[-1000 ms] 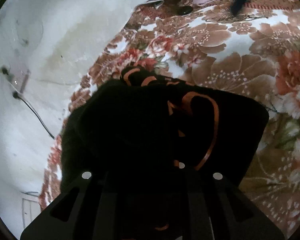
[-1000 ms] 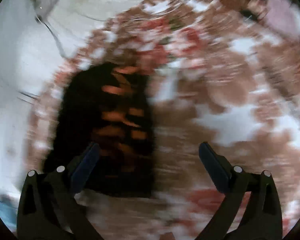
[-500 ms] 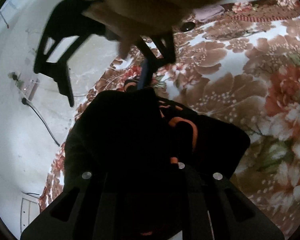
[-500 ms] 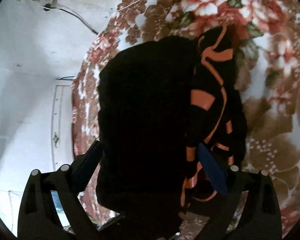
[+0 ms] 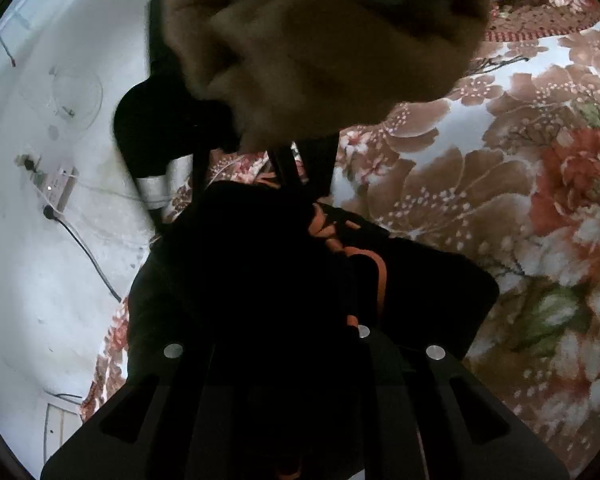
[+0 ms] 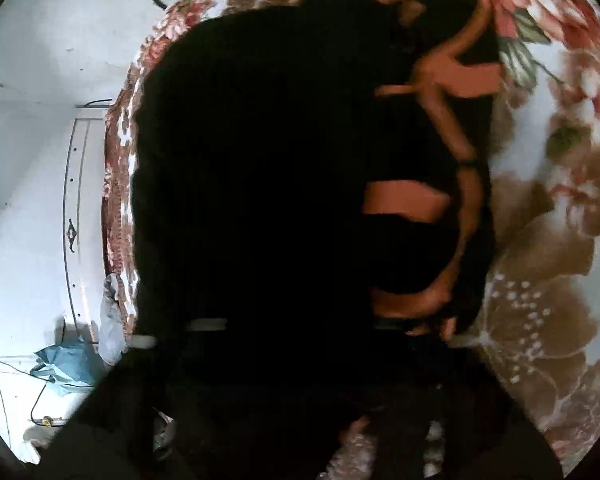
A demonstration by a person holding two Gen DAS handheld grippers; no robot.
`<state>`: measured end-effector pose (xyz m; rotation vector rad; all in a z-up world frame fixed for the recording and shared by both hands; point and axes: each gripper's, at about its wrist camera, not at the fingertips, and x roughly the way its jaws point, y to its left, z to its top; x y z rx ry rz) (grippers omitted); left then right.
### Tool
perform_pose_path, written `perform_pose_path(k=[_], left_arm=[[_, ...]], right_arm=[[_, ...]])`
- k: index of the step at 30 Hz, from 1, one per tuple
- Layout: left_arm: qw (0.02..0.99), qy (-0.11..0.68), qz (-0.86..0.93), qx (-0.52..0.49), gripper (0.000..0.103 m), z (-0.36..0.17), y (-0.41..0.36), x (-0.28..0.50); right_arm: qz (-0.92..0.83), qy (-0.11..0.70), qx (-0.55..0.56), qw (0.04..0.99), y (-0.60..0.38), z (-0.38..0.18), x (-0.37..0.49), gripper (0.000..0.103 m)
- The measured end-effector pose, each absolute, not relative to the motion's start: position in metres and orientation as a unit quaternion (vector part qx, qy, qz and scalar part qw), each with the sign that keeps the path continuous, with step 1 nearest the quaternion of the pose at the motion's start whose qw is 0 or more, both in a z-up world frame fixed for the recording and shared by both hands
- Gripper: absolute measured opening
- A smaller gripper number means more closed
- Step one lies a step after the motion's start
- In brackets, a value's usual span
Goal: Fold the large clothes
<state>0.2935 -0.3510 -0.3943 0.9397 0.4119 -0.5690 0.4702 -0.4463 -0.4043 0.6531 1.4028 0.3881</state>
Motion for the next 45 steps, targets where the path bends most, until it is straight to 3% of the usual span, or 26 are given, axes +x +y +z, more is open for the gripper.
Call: perform_pose_path(k=[7, 10, 13, 15, 16, 17, 21, 23, 26, 29, 32, 43, 44, 45], left_arm=[[0.84, 0.164, -0.259, 0.447, 0.011, -0.364, -0.365, 0.283], [0.82, 0.171, -0.248, 0.487, 0.015, -0.374, -0.383, 0.278], [0.786, 0.213, -0.283, 0.507, 0.032, -0.407, -0.391, 0.267], [0.776, 0.224, -0.313, 0.499, 0.05, -0.409, -0.383, 0.251], [0.781, 0.244, -0.337, 0.466, 0.065, -0.4, -0.374, 0.245], [0.787, 0.264, -0.355, 0.431, 0.071, -0.39, -0.363, 0.242], [0.822, 0.31, -0.388, 0.278, 0.071, -0.338, -0.311, 0.248], [0.858, 0.295, -0.361, 0.217, 0.081, -0.306, -0.282, 0.267], [0.883, 0.301, -0.308, 0.189, 0.086, -0.291, -0.256, 0.314], [0.882, 0.335, -0.263, 0.2, 0.084, -0.321, -0.231, 0.375], [0.864, 0.364, -0.276, 0.211, 0.091, -0.353, -0.214, 0.397], [0.853, 0.428, -0.285, 0.089, 0.099, -0.4, -0.184, 0.415], [0.852, 0.431, -0.285, 0.089, 0.099, -0.396, -0.185, 0.415], [0.849, 0.437, -0.286, 0.083, 0.099, -0.391, -0.185, 0.417]], right_arm=[[0.202, 0.618, 0.255, 0.716, -0.458, -0.361, 0.463, 0.012], [0.198, 0.62, 0.227, 0.725, -0.468, -0.365, 0.46, 0.012], [0.169, 0.641, 0.198, 0.722, -0.475, -0.406, 0.459, 0.012], [0.164, 0.638, 0.181, 0.731, -0.477, -0.419, 0.456, 0.012], [0.162, 0.635, 0.185, 0.732, -0.479, -0.421, 0.455, 0.012], [0.163, 0.628, 0.196, 0.735, -0.483, -0.421, 0.452, 0.012], [0.17, 0.604, 0.174, 0.759, -0.477, -0.407, 0.439, 0.013], [0.168, 0.601, 0.156, 0.766, -0.472, -0.4, 0.436, 0.013], [0.163, 0.595, 0.11, 0.779, -0.46, -0.388, 0.434, 0.013], [0.154, 0.586, 0.047, 0.794, -0.441, -0.386, 0.431, 0.014], [0.146, 0.567, -0.05, 0.809, -0.426, -0.394, 0.421, 0.015], [0.117, 0.561, -0.093, 0.814, -0.437, -0.421, 0.368, 0.019], [0.11, 0.559, -0.095, 0.817, -0.439, -0.417, 0.367, 0.024], [0.098, 0.559, -0.102, 0.817, -0.441, -0.414, 0.366, 0.035]])
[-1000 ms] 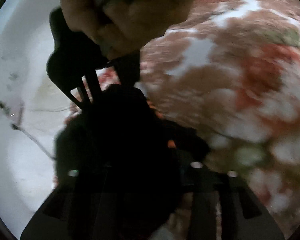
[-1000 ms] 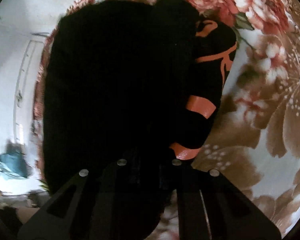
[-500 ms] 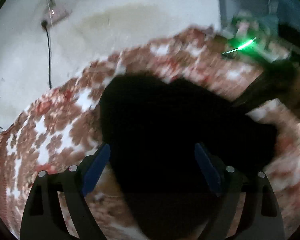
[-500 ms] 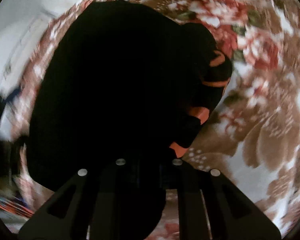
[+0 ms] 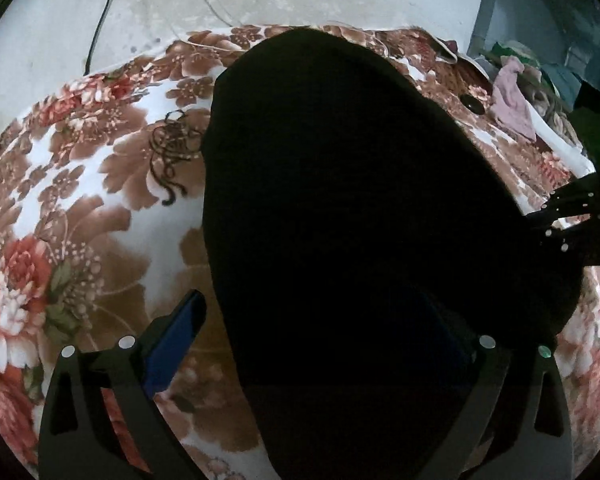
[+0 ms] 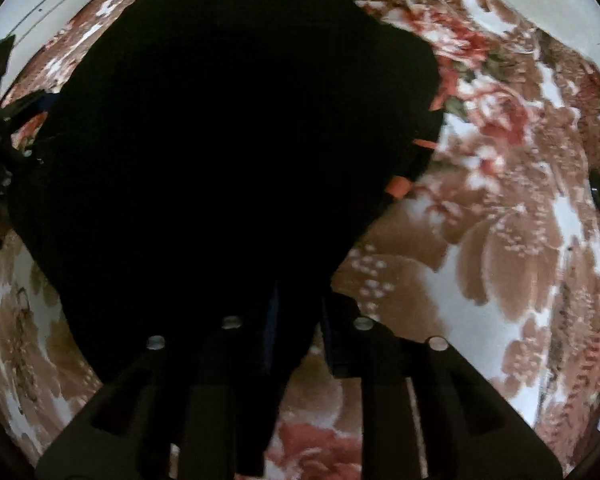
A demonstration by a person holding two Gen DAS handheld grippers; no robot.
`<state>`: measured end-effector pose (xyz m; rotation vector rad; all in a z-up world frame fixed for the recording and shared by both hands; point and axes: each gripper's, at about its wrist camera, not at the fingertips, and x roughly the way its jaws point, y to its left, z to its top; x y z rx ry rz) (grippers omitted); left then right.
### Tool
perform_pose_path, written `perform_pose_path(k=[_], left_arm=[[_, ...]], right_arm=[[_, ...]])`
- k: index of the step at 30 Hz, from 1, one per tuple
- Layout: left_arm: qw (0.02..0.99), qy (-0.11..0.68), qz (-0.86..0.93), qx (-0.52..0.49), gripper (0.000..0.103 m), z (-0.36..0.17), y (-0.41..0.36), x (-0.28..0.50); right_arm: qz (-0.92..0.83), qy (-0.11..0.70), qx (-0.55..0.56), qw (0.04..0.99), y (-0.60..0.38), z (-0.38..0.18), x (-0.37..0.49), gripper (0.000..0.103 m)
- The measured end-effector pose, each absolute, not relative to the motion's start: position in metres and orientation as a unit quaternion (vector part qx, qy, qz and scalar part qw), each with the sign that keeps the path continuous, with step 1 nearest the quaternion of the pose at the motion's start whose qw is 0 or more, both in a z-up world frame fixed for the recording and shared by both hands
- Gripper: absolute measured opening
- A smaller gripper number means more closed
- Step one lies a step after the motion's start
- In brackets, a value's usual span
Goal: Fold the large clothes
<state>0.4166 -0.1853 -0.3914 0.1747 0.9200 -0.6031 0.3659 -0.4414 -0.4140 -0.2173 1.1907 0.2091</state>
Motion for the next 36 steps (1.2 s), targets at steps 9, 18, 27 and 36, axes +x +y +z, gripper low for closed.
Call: perform_pose_path(k=[9, 18, 27, 36], left_arm=[[0.862, 0.426, -0.272, 0.032, 0.098, -0.307, -0.186, 0.471], [0.843, 0.489, -0.224, 0.006, 0.099, -0.353, -0.217, 0.569], [0.83, 0.513, -0.22, 0.002, 0.1, -0.416, -0.187, 0.594], [0.845, 0.486, -0.221, -0.04, 0.097, -0.352, -0.166, 0.547]], right_arm=[[0.055, 0.504, 0.04, 0.861, -0.478, -0.329, 0.411, 0.098], [-0.077, 0.497, 0.043, 0.863, -0.466, -0.374, 0.502, 0.098], [-0.05, 0.52, 0.024, 0.852, -0.476, -0.417, 0.516, 0.098], [-0.023, 0.458, -0.002, 0.889, -0.451, -0.35, 0.465, 0.098]])
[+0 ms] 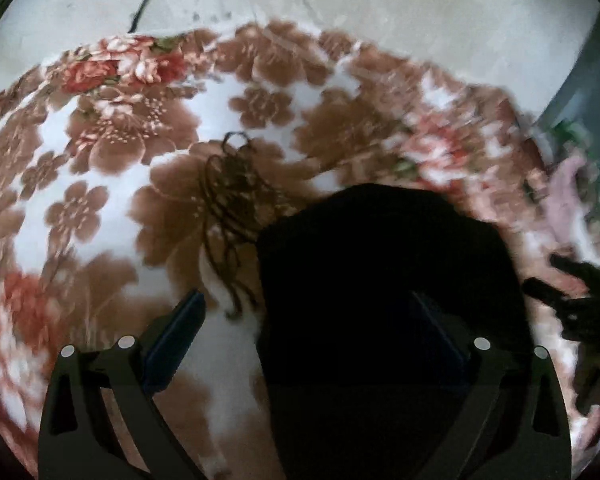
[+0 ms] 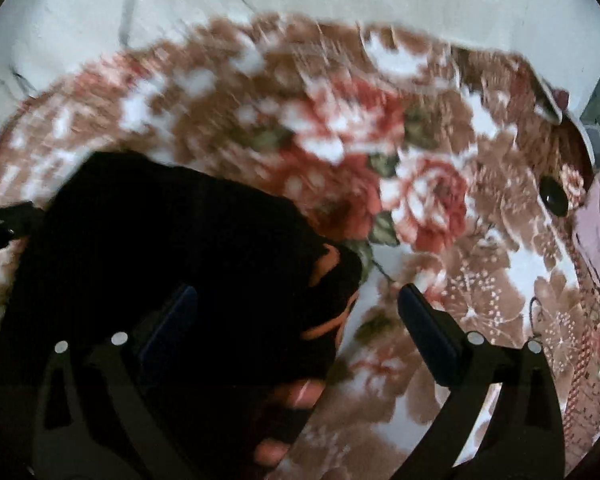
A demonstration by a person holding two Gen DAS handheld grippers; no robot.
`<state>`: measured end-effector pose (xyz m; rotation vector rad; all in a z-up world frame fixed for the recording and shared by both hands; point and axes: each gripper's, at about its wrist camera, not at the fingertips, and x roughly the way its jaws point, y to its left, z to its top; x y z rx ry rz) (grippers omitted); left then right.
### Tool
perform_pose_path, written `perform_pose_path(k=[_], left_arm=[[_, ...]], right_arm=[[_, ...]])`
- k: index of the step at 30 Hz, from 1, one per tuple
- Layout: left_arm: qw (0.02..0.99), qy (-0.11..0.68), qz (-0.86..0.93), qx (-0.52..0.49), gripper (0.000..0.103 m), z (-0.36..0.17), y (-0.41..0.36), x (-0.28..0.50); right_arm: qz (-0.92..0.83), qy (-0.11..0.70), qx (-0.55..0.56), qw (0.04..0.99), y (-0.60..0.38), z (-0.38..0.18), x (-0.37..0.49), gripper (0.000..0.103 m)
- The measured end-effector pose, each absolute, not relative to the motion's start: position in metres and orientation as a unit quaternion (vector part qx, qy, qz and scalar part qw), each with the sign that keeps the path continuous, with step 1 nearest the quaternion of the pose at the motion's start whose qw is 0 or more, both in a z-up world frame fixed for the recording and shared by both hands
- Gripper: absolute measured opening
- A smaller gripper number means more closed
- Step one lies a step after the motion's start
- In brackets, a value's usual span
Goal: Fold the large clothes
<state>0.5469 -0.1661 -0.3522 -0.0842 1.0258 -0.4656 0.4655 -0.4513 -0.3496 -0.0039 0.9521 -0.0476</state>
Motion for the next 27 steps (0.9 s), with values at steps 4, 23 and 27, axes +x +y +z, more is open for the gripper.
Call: perform_pose_path(k=[4, 23, 27], left_arm=[[0.834, 0.491, -0.243, -0.066, 0.097, -0.337, -0.144, 0.48], [0.772, 0.565, -0.258, -0.138, 0.098, -0.38, -0.109, 0.439], [0.742, 0.58, -0.262, -0.212, 0.098, -0.377, -0.099, 0.455]], right_arm=[[0.015, 0.447, -0.007, 0.894, -0.42, -0.336, 0.415, 0.098], [-0.016, 0.503, 0.157, 0.85, -0.487, -0.386, 0.36, 0.098], [0.016, 0.514, 0.196, 0.835, -0.501, -0.384, 0.379, 0.098]])
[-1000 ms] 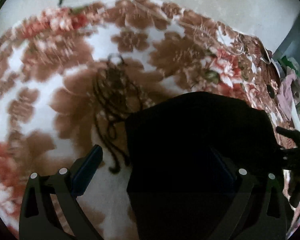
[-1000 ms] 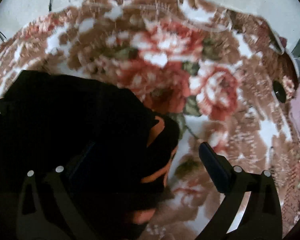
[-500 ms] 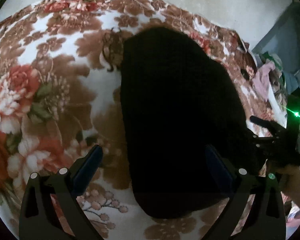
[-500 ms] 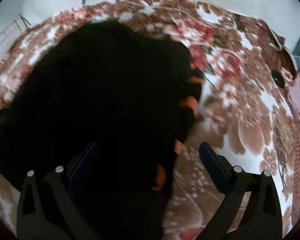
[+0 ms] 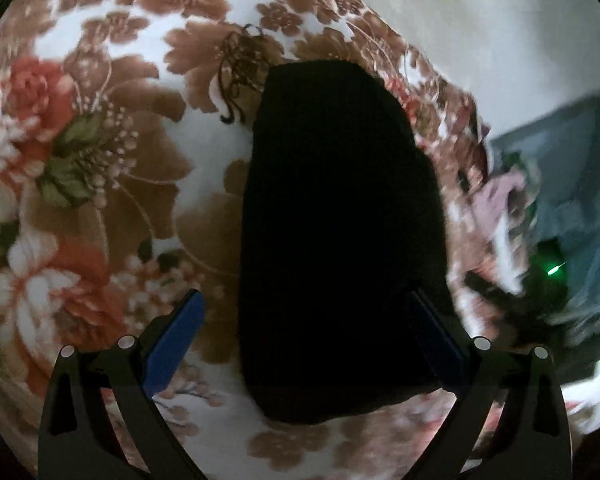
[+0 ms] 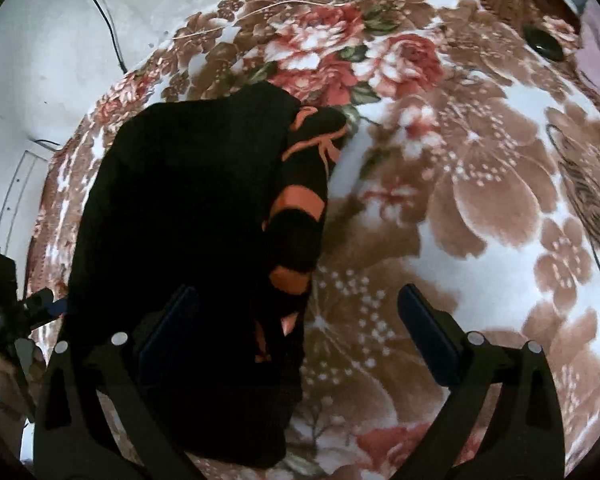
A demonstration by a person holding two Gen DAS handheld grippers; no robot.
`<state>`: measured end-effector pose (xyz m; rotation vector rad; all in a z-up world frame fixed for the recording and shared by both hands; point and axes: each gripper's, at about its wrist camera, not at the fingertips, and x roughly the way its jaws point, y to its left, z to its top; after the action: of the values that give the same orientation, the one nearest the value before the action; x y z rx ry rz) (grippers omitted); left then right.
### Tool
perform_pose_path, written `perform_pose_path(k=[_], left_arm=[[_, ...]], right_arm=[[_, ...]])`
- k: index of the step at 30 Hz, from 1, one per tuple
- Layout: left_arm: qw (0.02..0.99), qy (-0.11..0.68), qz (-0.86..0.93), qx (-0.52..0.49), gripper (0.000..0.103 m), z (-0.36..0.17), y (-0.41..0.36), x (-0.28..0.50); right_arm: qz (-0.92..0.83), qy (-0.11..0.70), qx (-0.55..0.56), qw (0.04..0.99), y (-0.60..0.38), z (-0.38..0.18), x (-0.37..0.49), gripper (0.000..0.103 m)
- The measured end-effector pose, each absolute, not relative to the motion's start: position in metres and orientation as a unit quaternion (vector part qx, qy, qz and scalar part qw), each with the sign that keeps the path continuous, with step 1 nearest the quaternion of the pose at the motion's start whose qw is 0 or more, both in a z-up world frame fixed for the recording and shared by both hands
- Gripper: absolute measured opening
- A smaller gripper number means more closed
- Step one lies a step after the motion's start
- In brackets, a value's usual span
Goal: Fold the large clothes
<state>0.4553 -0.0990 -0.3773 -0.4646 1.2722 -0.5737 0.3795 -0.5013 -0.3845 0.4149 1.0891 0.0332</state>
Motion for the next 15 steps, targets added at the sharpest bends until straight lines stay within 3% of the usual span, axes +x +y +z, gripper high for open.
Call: perform_pose_path(k=[10, 15], left_arm=[[0.672, 0.627, -0.314, -0.24, 0.098, -0.422, -0.136, 0.5], [0.654, 0.63, -0.339, -0.244, 0.099, -0.44, -0.148, 0.507]], right_arm=[[0.13, 0.574, 0.344, 0.732, -0.487, -0.458, 0.437, 0.098], [0.173, 0.563, 0.393, 0.706, -0.485, -0.46, 0.444, 0.099]])
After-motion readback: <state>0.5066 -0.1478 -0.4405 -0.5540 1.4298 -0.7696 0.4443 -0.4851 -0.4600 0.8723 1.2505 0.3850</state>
